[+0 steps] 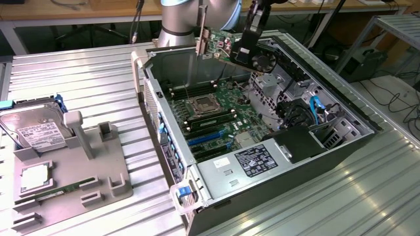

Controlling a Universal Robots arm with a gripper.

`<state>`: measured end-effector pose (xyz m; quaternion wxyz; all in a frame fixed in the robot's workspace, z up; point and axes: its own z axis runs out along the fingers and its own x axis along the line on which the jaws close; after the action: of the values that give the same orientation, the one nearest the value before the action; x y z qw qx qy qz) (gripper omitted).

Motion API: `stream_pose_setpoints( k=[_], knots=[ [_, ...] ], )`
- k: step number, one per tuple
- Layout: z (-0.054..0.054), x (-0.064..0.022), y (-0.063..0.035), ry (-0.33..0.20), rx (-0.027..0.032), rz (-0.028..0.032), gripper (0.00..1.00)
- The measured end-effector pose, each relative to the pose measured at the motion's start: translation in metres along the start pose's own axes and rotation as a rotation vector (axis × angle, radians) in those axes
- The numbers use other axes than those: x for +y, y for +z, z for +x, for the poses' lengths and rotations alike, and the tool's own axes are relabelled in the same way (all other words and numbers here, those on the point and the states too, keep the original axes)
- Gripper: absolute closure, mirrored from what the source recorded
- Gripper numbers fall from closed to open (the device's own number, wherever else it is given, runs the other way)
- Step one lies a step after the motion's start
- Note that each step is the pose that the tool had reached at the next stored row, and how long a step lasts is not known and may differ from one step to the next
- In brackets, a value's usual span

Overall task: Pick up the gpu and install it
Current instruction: 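Insert the gpu into the slot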

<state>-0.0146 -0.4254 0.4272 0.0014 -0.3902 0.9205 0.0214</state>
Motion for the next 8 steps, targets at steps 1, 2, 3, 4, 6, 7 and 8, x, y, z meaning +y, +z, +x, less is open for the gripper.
stream_pose_setpoints(
  k=[1, 2, 3, 4, 6, 7, 8],
  knots=[
    [0.0002, 0.0002, 0.0003, -0.07, 0.0027, -0.0014, 0.73],
    [0.0004, 0.0004, 0.0006, -0.123, 0.0047, -0.0024, 0.73],
    [0.0007, 0.0006, 0.0009, -0.169, 0.0065, -0.0033, 0.73],
    [0.0007, 0.0007, 0.001, -0.176, 0.0067, -0.0034, 0.73],
    [0.0008, 0.0007, 0.001, -0.192, 0.0073, -0.0038, 0.73],
    [0.0008, 0.0008, 0.0011, -0.203, 0.0078, -0.0039, 0.73],
    [0.0009, 0.0008, 0.0011, -0.21, 0.0081, -0.0041, 0.73]
  ],
)
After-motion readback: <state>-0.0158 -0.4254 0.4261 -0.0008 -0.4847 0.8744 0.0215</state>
